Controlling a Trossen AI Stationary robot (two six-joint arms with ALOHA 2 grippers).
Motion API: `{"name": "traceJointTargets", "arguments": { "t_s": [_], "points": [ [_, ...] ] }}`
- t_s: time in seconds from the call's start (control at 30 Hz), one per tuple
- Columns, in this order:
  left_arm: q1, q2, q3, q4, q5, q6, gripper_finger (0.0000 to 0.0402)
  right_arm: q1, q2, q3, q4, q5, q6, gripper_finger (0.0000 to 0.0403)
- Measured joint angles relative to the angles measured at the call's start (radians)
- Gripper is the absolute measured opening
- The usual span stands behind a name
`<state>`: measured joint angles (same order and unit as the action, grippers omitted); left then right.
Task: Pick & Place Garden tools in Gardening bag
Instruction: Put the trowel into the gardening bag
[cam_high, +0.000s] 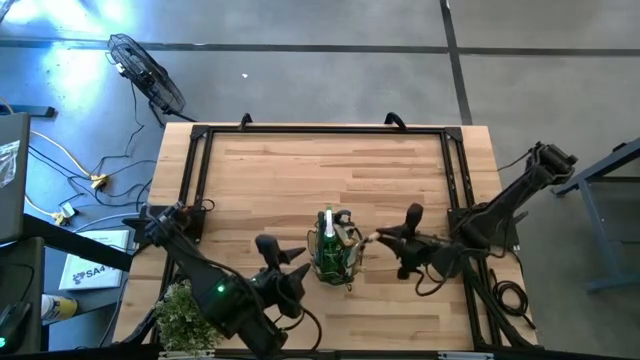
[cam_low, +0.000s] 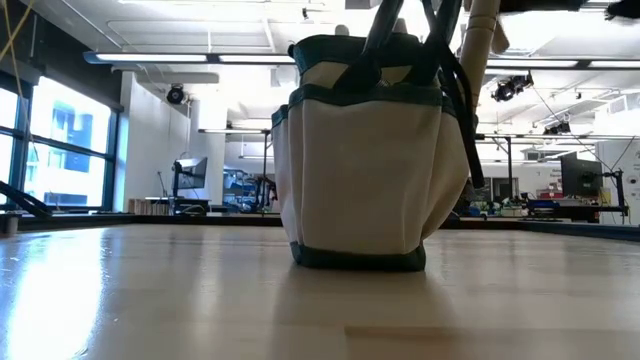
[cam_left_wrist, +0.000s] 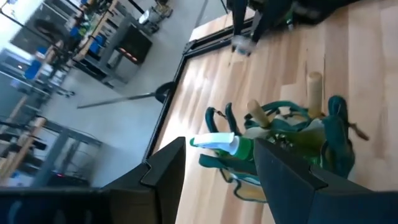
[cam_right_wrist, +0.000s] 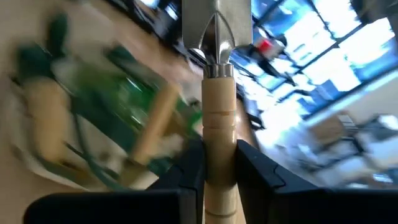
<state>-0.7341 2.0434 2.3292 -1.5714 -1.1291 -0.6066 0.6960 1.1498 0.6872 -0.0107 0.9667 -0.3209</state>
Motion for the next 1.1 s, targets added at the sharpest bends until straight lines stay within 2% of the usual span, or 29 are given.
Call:
{"name": "traceJointTargets", "arguments": {
  "t_s": [0.17, 0.33, 0.6, 0.77, 0.9, 1.1],
  "points": [
    [0.008, 0.0, 0.027, 0.011, 0.039, -0.028, 0.0182, 0.008, 0.051, 0.005, -0.01, 0.186, -0.184, 0.0052],
    [0.031, -0.012, 0.027, 0.043, 0.109, -0.054, 0.0182, 0.011, 0.14, 0.046, 0.031, 0.44, -0.515, 0.0052],
    [0.071, -0.039, 0.027, 0.058, 0.302, -0.058, 0.0182, -0.051, 0.265, 0.101, 0.021, 0.376, -0.675, 0.0052],
    [0.087, -0.065, 0.027, 0.085, 0.389, -0.061, 0.0182, -0.075, 0.29, 0.136, 0.037, 0.333, -0.761, 0.0052],
    [0.086, -0.086, 0.027, 0.123, 0.419, -0.061, 0.0182, -0.086, 0.29, 0.18, 0.162, 0.246, -0.948, 0.0052],
    [0.072, -0.093, 0.027, 0.145, 0.448, -0.068, 0.0182, -0.122, 0.29, 0.249, 0.493, 0.084, -1.294, 0.0052]
  ]
}}
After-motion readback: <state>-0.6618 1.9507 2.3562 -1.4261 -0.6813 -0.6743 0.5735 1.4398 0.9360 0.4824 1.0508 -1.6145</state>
